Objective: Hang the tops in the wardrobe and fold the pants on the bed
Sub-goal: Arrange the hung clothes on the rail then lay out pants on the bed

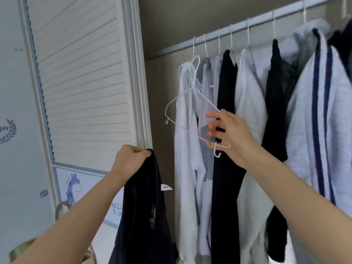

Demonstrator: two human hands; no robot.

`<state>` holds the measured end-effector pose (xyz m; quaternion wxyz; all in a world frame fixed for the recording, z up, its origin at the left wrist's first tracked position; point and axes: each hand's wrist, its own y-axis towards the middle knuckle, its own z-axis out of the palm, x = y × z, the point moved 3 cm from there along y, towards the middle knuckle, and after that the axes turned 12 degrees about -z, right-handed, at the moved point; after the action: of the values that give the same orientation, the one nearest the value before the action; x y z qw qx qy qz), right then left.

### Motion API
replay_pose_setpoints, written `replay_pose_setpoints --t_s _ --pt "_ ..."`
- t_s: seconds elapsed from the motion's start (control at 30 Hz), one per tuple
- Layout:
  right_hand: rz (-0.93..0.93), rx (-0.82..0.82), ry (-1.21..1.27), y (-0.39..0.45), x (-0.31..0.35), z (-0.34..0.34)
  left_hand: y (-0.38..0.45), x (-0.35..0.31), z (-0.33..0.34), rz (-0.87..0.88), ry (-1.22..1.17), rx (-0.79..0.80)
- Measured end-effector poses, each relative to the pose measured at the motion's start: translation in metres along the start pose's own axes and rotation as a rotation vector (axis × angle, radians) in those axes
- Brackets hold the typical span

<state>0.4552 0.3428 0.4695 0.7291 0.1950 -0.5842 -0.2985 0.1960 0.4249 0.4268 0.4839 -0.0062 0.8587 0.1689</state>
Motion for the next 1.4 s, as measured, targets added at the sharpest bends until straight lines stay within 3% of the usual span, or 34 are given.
replay_pose_setpoints --t_s 0.13,0.27,0.5,0.67,0.73,0.9,0.97,1.03,1.17,1.27,1.4 --pt "-0.009 0.058 0.167 -0.046 0.002 -0.058 0.003 0.000 0.025 -0.019 0.090 0.009" --pt "0.107 0.157 0.275 -0.088 -0.005 -0.114 0.003 0.004 0.049 -0.075 0.139 0.006" --pt "0.336 0.222 0.413 -0.131 -0.014 -0.188 -0.013 0.041 0.062 -0.336 -0.056 0.106" --pt "0.453 0.285 0.321 -0.151 -0.017 -0.205 -0.028 0.051 0.065 -0.470 -0.141 0.073" --pt "0.472 0.317 0.287 -0.158 -0.019 -0.204 -0.033 0.042 0.070 -0.422 -0.027 0.040" --pt "0.429 0.329 0.165 -0.163 -0.026 -0.193 -0.057 0.003 0.094 -0.045 0.380 0.005" --pt "0.394 0.315 0.092 -0.160 -0.027 -0.193 -0.067 -0.008 0.105 0.048 0.433 0.033" --pt "0.360 0.310 0.051 -0.155 -0.026 -0.194 -0.073 -0.015 0.111 0.076 0.403 0.066" --pt "0.341 0.327 0.065 -0.149 -0.021 -0.201 -0.071 -0.018 0.107 -0.068 0.133 0.070" --pt "0.327 0.322 0.091 -0.142 -0.009 -0.216 -0.064 -0.010 0.090 -0.044 0.240 -0.069" --pt "0.293 0.354 0.030 -0.135 -0.001 -0.216 -0.062 0.003 0.082 -0.039 0.198 -0.023"
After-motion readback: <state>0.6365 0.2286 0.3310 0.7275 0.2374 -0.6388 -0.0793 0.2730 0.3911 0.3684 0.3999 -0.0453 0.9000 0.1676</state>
